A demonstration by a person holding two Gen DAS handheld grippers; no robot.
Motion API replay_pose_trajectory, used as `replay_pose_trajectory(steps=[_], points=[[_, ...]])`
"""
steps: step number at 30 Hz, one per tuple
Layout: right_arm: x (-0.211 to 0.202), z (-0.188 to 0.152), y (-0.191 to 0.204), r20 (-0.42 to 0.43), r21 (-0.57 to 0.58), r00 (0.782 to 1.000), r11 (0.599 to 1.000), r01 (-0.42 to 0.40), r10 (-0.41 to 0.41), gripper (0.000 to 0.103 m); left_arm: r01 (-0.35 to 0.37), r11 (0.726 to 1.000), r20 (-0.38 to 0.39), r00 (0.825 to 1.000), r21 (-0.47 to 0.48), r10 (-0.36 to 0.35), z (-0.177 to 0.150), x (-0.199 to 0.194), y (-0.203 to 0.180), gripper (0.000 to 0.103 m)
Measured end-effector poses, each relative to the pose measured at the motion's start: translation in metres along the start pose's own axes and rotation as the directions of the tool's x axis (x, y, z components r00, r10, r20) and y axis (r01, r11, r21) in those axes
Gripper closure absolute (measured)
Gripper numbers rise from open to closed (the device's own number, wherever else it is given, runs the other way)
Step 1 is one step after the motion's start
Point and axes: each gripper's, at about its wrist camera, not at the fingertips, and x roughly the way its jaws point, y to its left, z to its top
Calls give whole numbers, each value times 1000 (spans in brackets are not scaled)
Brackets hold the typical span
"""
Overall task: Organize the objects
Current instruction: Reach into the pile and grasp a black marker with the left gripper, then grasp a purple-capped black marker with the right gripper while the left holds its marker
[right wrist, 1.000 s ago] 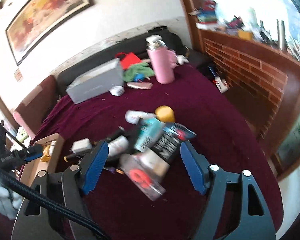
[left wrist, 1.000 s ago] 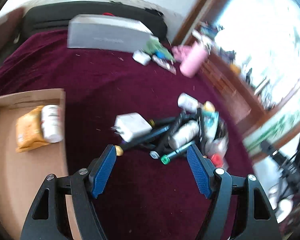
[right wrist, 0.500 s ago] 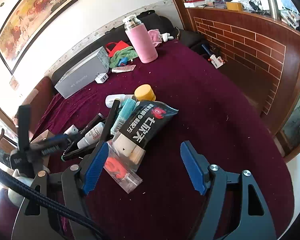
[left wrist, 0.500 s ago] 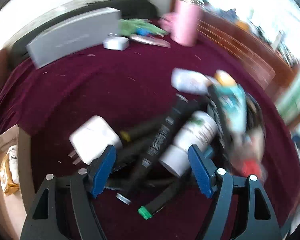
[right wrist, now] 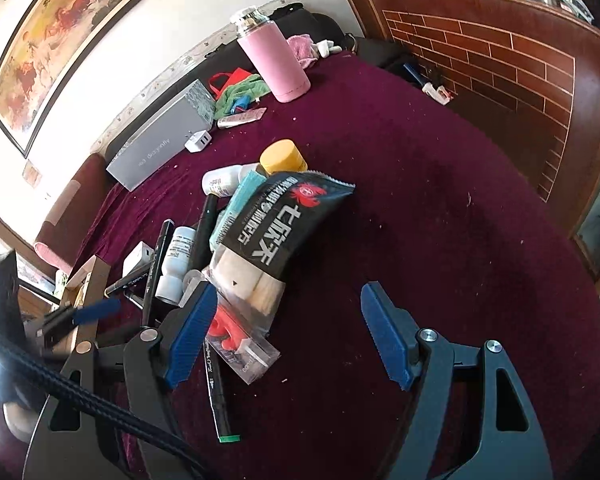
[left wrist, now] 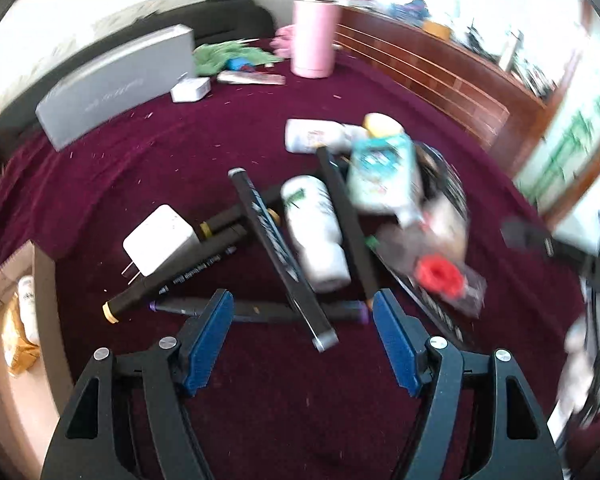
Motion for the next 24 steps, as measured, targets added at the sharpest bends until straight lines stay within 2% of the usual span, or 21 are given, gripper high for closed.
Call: replay_pose_trajectory(steps=[4, 7, 8, 9, 10, 13, 16, 20, 22, 24], points=[[4, -2, -6, -13, 27, 1000, 1000, 0, 1, 28, 17, 995, -5, 1000, -102, -17, 22, 23, 7, 37], [5, -2, -10, -14, 44, 1000, 999, -4, 4, 28, -3, 993, -13, 1000, -114, 1, 27, 33, 8, 38], [5, -2, -11, -14, 46, 1000, 999, -4, 5, 28, -13, 993, -15, 1000, -117, 11, 27, 35, 8, 44], [5, -1, -11, -14, 49, 1000, 999, -4, 4, 28, 7, 992, -11, 1000, -128, -8, 26, 34, 10, 58], [5, -1, -13, -16, 53, 1000, 999, -4, 5, 28, 45, 989, -5, 999, -143, -46, 26, 33, 12, 66], [7, -1, -16, -22, 68, 1000, 998, -3, 5, 28, 63, 986, 21, 998, -151, -61, 24, 23, 15, 91], [9, -1, -17, -29, 78, 1000, 997, -5, 7, 28, 107, 978, -7, 994, -177, -110, 16, 22, 24, 92], [16, -3, -15, -44, 80, 999, 997, -5, 9, 28, 44, 986, -36, 998, -160, -51, 11, 28, 28, 92], [18, -4, -12, -51, 77, 999, 997, -6, 10, 28, 41, 987, -70, 996, -158, -53, 16, 39, 28, 92], [17, -5, -9, -51, 65, 999, 998, -3, 6, 28, 4, 992, -67, 998, -123, -13, 23, 45, 20, 91]])
